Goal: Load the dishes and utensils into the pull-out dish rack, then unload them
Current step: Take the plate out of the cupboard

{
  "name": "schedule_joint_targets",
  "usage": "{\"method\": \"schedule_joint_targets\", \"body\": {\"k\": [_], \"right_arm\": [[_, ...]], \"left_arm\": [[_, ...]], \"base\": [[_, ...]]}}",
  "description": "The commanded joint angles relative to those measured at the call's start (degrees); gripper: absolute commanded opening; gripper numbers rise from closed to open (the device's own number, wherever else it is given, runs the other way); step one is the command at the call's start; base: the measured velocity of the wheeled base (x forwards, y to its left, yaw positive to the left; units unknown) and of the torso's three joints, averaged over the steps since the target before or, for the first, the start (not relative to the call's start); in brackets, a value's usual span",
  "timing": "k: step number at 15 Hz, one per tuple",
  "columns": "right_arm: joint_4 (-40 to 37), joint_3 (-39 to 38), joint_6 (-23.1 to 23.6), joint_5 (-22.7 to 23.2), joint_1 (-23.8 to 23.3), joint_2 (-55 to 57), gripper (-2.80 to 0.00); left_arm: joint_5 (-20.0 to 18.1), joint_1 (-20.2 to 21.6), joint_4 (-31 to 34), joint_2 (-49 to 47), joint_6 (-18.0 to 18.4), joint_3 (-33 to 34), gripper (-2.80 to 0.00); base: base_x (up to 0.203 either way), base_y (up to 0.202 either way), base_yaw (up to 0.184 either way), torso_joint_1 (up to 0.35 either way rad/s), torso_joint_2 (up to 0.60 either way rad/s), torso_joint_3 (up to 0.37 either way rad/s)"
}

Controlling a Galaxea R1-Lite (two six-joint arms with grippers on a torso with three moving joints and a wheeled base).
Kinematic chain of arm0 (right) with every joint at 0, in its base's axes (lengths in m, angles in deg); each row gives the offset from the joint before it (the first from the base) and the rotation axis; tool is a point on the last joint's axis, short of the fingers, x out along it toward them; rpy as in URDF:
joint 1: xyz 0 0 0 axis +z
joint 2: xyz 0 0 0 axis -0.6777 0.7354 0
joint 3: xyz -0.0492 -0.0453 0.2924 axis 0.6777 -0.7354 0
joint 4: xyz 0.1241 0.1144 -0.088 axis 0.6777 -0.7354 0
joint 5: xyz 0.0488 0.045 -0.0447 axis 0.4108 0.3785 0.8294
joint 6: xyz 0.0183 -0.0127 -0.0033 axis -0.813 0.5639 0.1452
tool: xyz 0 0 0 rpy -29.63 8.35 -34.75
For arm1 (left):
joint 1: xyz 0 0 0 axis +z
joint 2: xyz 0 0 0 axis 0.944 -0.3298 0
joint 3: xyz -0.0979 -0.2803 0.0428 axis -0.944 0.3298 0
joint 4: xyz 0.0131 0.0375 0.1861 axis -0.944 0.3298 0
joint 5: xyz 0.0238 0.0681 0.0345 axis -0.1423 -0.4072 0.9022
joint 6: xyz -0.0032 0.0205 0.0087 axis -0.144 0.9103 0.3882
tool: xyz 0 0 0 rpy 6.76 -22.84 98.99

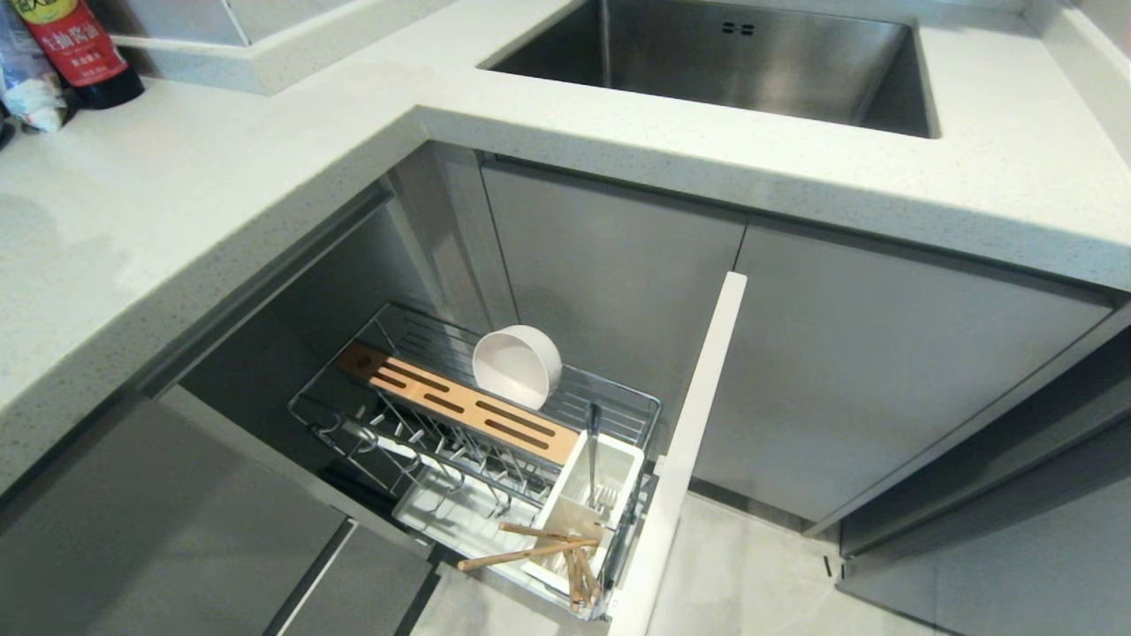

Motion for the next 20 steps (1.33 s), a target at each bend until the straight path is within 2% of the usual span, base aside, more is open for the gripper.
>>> {"method": "schedule_joint_targets", "body": {"k": [1, 5, 7, 10, 12, 14, 18, 20], "right_arm": [[0.00, 0.00, 0.02, 0.01, 0.01, -0.06, -2.80], [-0.01, 0.00, 0.02, 0.01, 0.01, -0.04, -2.80], [0.00, 0.00, 0.02, 0.01, 0.01, 0.01, -2.80], [-0.02, 0.00, 0.02, 0.01, 0.01, -0.06, -2.80], [0.00, 0.00, 0.02, 0.01, 0.01, -0.05, -2.80], [0.00, 0.00, 0.02, 0.01, 0.01, -0.04, -2.80], [0.00, 0.00, 0.02, 0.01, 0.01, 0.02, -2.80], [0.00, 0.00, 0.02, 0.01, 0.01, 0.02, -2.80]], "left_arm": [[-2.64, 4.95, 6.25, -2.15, 2.08, -4.82, -2.80], [-5.47, 8.56, 29.33, -7.59, 11.72, -21.43, -2.80], [-5.45, 8.92, 34.24, -9.80, 19.40, -23.45, -2.80], [-2.61, 9.13, 38.96, -12.51, 24.64, -23.51, -2.80], [-1.75, 9.05, 41.27, -14.44, 26.48, -23.58, -2.80], [0.65, 8.17, 41.63, -16.41, 27.80, -23.47, -2.80], [5.24, 2.49, 46.80, -20.54, 28.04, -23.27, -2.80], [5.79, 1.59, 48.39, -22.07, 27.92, -23.26, -2.80]], "base": [[0.000, 0.000, 0.000, 0.000, 0.00, 0.000], [0.000, 0.000, 0.000, 0.000, 0.00, 0.000], [0.000, 0.000, 0.000, 0.000, 0.00, 0.000], [0.000, 0.000, 0.000, 0.000, 0.00, 0.000], [0.000, 0.000, 0.000, 0.000, 0.00, 0.000], [0.000, 0.000, 0.000, 0.000, 0.00, 0.000], [0.000, 0.000, 0.000, 0.000, 0.00, 0.000], [0.000, 0.000, 0.000, 0.000, 0.00, 0.000]]}}
